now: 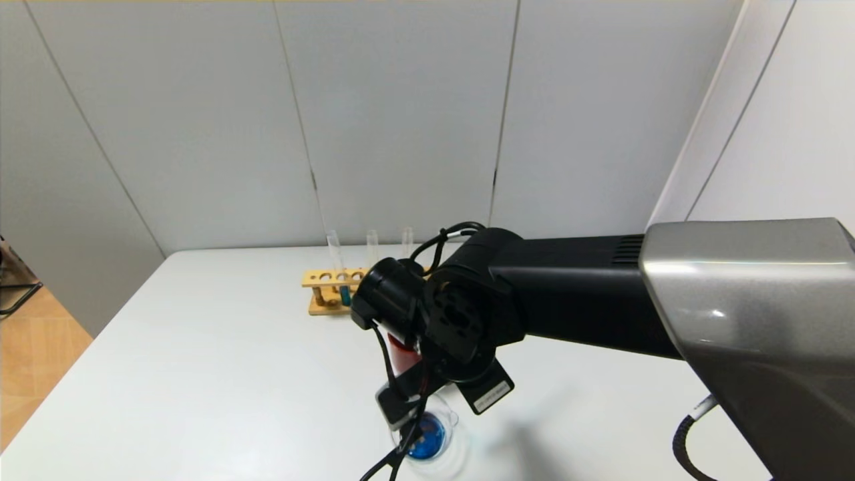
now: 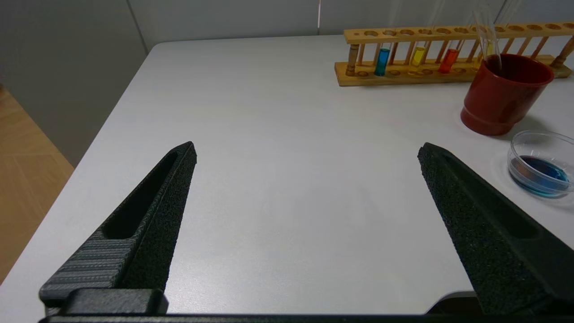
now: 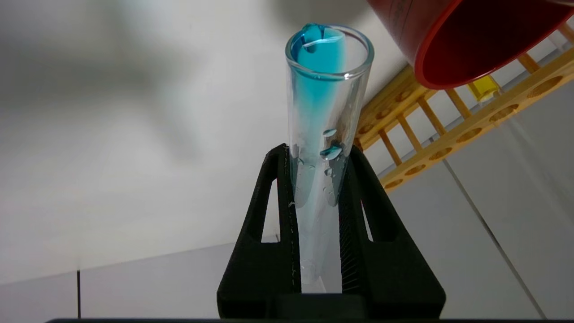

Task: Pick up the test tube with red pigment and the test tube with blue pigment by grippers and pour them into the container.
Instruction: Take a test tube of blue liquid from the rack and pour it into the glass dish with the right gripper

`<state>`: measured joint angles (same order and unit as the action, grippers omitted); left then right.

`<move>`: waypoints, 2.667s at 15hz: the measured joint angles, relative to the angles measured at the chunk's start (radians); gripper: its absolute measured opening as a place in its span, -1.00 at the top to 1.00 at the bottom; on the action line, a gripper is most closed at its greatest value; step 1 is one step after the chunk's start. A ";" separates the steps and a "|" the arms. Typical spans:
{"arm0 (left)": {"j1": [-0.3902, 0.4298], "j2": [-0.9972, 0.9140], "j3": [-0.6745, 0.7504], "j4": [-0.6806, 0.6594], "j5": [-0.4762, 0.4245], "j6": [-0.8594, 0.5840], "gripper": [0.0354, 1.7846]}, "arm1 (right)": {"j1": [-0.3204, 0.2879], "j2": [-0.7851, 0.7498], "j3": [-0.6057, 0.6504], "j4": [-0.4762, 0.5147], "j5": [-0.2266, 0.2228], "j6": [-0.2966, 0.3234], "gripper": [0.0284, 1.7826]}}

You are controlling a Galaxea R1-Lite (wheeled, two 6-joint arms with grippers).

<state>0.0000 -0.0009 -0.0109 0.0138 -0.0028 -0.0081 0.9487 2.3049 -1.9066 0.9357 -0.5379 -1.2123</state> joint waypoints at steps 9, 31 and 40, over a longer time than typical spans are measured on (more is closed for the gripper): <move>0.000 0.000 0.000 0.000 -0.001 0.000 -0.96 | 0.031 0.050 -0.058 0.038 -0.066 -0.015 0.65; 0.000 0.000 0.000 0.000 0.000 -0.001 -0.96 | 0.053 0.069 -0.061 0.032 -0.212 -0.084 0.65; 0.000 0.000 0.000 0.000 0.000 0.000 -0.96 | 0.079 0.060 -0.063 0.036 -0.255 -0.091 0.65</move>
<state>0.0000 -0.0009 -0.0109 0.0138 -0.0032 -0.0081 1.0274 2.3649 -1.9696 0.9713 -0.7928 -1.3032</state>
